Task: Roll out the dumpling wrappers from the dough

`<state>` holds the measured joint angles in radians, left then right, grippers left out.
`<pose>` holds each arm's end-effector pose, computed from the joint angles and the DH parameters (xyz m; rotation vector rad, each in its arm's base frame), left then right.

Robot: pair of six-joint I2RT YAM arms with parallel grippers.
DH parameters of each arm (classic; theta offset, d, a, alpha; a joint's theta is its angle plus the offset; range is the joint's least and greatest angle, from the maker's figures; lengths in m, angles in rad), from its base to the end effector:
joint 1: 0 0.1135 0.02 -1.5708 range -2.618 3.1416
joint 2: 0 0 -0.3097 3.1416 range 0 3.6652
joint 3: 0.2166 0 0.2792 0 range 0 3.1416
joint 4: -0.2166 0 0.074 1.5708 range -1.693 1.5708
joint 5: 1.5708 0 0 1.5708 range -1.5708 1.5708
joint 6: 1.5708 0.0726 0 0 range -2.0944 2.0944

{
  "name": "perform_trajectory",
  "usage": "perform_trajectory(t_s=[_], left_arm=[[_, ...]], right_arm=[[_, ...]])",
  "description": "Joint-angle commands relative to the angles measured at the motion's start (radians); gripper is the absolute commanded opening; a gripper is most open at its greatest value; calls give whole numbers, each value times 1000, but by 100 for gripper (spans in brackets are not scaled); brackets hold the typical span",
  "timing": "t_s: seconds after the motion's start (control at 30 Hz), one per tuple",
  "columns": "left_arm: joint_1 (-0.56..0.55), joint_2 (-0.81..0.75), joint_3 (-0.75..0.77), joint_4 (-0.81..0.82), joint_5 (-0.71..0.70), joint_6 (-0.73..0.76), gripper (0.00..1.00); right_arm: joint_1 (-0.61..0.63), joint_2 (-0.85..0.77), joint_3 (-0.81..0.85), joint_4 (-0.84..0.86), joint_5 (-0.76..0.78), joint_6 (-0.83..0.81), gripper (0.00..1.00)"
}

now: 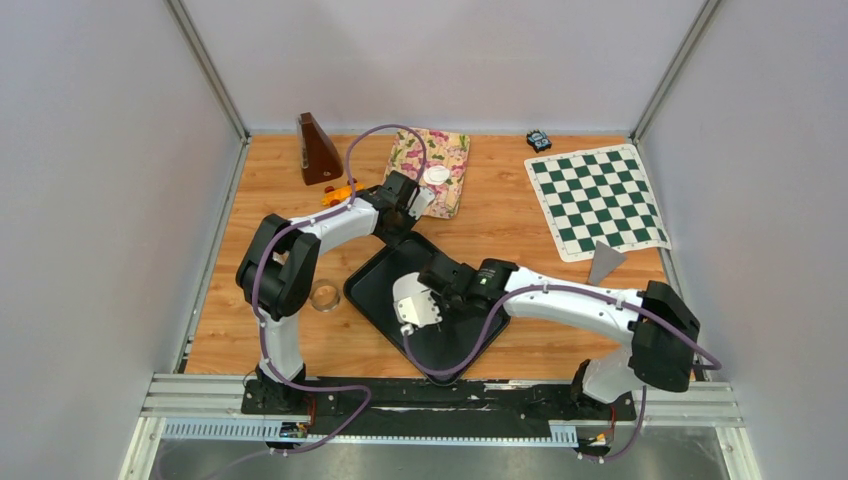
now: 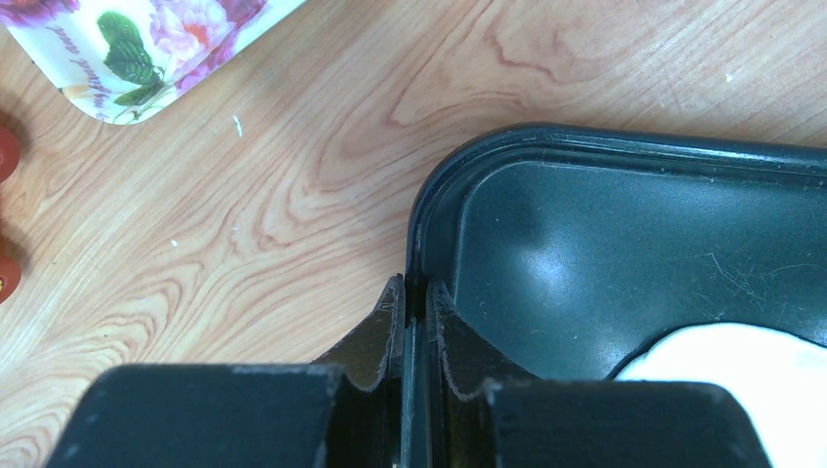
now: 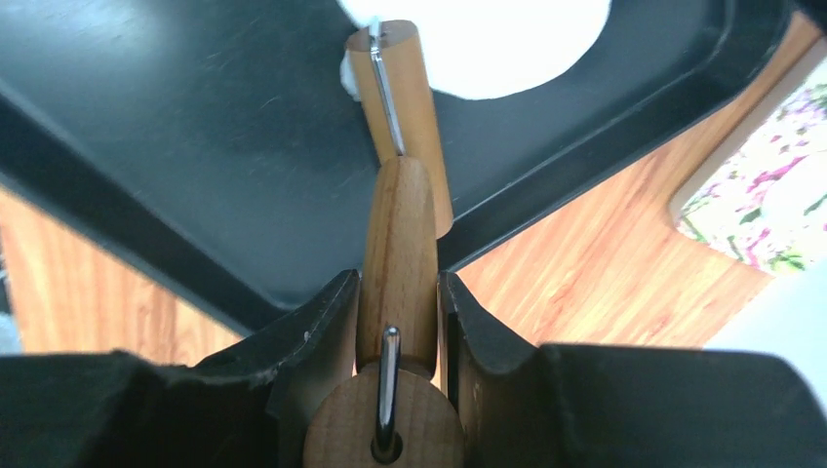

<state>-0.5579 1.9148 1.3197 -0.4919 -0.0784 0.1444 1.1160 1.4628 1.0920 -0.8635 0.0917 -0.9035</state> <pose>0.3864 -0.2345 0.1723 0.8882 2.4992 -0.0325 0.1425 0.2763 0.2404 -2.3562 1.5064 -0.0772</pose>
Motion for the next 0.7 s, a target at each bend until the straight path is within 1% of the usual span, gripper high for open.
perform_trajectory(t_s=[0.0,0.13,0.3,0.5,0.67], left_arm=[[-3,-45,27,25,7,-4,0],[-3,-42,28,26,12,-8,0],[-3,-44,26,27,11,-7,0],[-3,-44,29,24,8,-6,0],[-3,-47,29,25,8,-7,0]], right_arm=[[-5,45,79,200,35,-18,0],[-4,95,130,239,26,5,0],[12,116,132,228,-14,14,0],[73,142,128,134,-42,32,0],[87,178,117,64,-75,44,0]])
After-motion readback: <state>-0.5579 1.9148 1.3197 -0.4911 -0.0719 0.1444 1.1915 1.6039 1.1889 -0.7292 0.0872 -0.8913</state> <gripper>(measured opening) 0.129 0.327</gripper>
